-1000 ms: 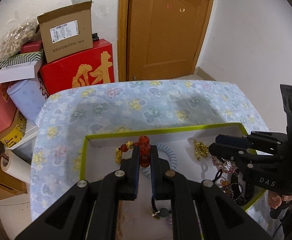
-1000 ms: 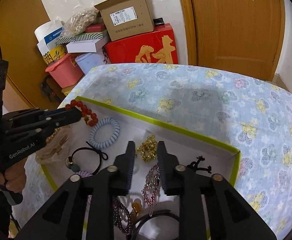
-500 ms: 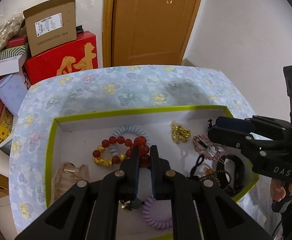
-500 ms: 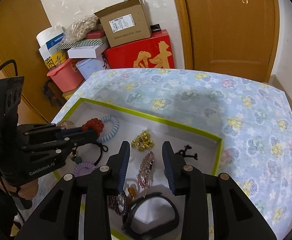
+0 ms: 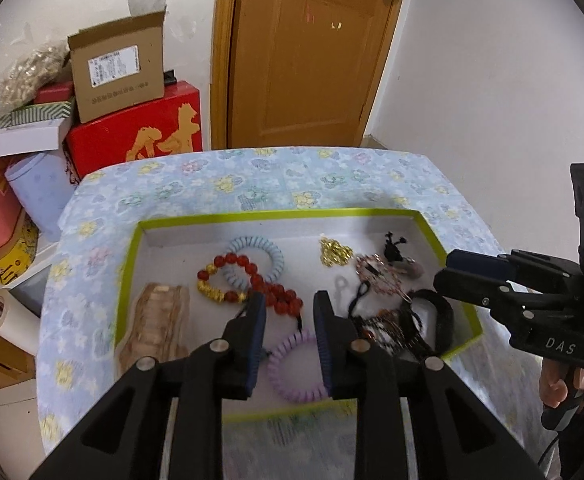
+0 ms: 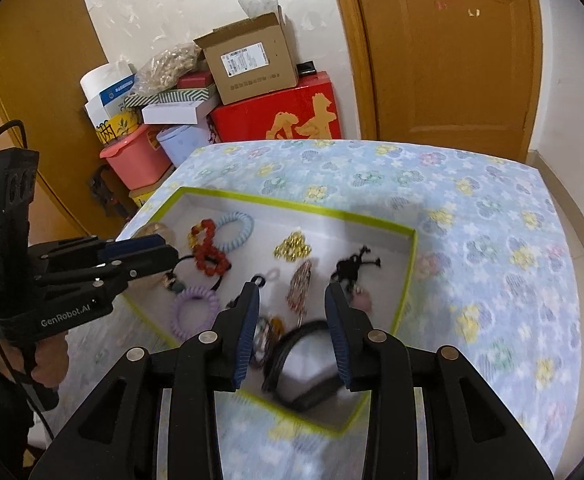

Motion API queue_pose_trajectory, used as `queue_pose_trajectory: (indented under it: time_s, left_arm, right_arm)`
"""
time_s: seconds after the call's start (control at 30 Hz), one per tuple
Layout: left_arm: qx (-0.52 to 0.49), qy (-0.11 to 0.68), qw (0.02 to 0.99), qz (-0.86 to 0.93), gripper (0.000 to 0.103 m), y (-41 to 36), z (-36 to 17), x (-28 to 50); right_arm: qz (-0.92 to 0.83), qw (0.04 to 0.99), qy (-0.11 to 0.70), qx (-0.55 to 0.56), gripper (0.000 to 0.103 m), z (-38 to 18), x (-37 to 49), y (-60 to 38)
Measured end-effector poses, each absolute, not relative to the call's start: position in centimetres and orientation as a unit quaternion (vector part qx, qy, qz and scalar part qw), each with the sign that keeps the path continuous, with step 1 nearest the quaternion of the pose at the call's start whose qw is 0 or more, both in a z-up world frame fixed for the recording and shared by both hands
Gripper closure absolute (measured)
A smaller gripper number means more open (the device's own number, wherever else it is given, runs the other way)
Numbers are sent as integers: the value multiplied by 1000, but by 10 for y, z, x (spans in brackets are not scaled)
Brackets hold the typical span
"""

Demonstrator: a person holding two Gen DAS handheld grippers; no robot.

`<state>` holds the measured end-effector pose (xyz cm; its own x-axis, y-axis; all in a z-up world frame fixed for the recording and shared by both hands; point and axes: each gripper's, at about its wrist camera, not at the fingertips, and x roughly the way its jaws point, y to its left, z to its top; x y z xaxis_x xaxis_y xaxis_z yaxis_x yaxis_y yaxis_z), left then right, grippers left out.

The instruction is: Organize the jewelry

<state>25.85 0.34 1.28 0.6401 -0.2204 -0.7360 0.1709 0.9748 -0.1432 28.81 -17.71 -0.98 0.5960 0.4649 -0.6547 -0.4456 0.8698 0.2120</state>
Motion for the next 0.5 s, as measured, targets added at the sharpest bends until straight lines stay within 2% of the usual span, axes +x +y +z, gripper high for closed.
queue_pose_trajectory:
  time_s: [0.2, 0.3, 0.5]
  left_arm:
    - [-27, 394, 914, -96, 77, -3, 20, 212]
    - [-33, 388, 916, -93, 77, -3, 24, 188]
    - [-26, 384, 920, -70, 77, -6, 25, 141]
  right_arm:
    - [249, 900, 359, 5, 66, -2, 244, -179]
    - [246, 903, 352, -1, 60, 1, 215, -178]
    - [243, 905, 348, -13, 59, -1, 168, -174]
